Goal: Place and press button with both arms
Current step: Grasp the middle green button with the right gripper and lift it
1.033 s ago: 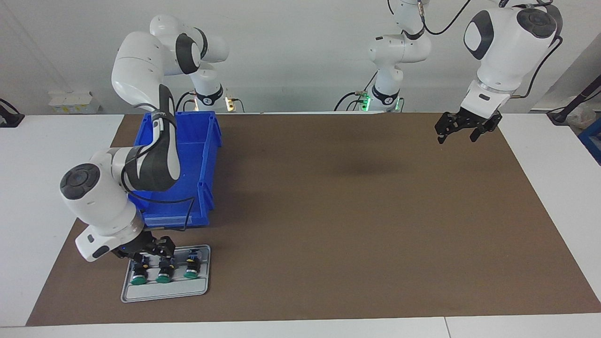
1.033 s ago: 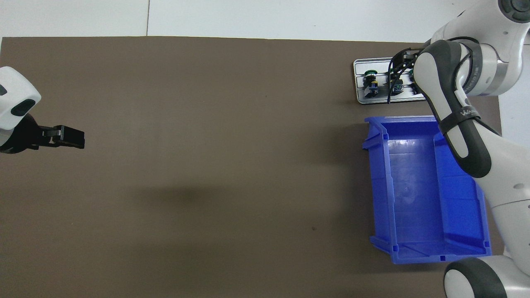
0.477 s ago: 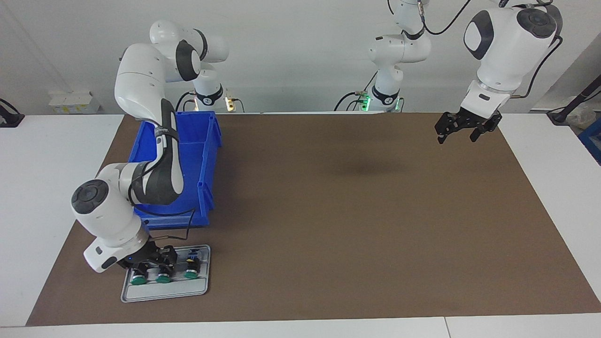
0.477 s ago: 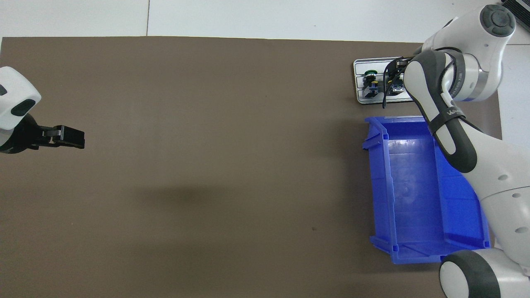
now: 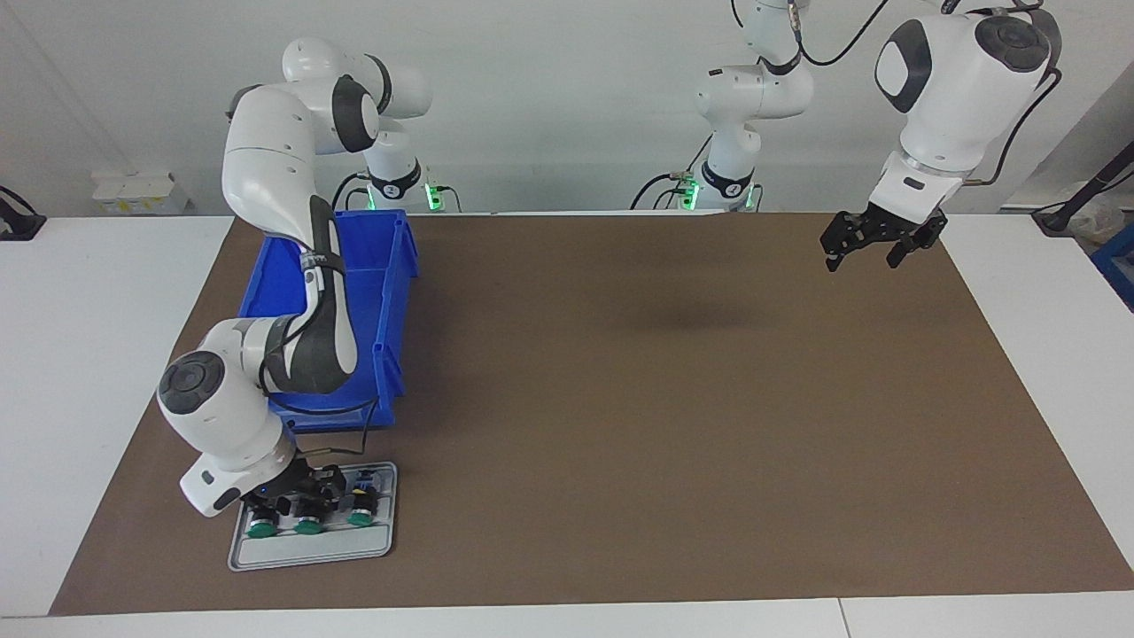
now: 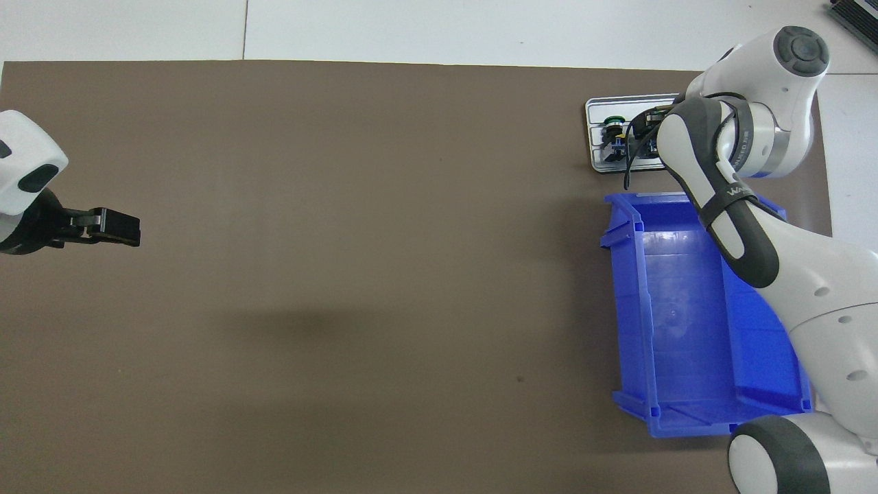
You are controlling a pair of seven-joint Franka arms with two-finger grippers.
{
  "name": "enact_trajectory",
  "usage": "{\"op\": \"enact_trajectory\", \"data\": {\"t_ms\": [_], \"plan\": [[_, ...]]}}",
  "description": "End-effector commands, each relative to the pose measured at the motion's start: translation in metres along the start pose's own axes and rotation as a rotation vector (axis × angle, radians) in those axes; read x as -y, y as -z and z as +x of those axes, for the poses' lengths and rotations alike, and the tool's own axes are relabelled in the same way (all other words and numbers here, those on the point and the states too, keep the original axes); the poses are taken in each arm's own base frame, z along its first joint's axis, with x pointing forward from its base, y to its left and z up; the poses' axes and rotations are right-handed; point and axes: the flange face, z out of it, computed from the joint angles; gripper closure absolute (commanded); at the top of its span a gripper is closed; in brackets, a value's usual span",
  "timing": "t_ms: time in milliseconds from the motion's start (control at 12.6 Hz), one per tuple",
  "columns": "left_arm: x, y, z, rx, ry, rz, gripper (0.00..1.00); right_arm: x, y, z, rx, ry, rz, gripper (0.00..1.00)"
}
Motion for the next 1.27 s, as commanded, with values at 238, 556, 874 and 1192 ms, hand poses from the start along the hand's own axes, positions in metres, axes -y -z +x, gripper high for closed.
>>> {"op": "enact_trajectory", "data": {"t_ms": [238,556,874,1192], "plan": [[0.002,0.003,-0.009,0.002,0.008,0.017,0.0,-0.013,0.014,-0.012,0.006,0.014,0.034,0.66],[-0.001,0.003,-0.008,-0.005,0.01,0.013,0.0,-0.001,0.053,-0.008,-0.038,0.02,0.031,1.0],[-0.007,0.004,-0.007,-0.01,0.019,-0.078,0.0,0.026,0.106,-0.02,-0.047,-0.15,0.03,1.0],[0.004,0.002,-0.007,-0.012,0.029,-0.082,0.0,0.116,0.135,-0.041,-0.033,-0.501,0.009,1.0]]}}
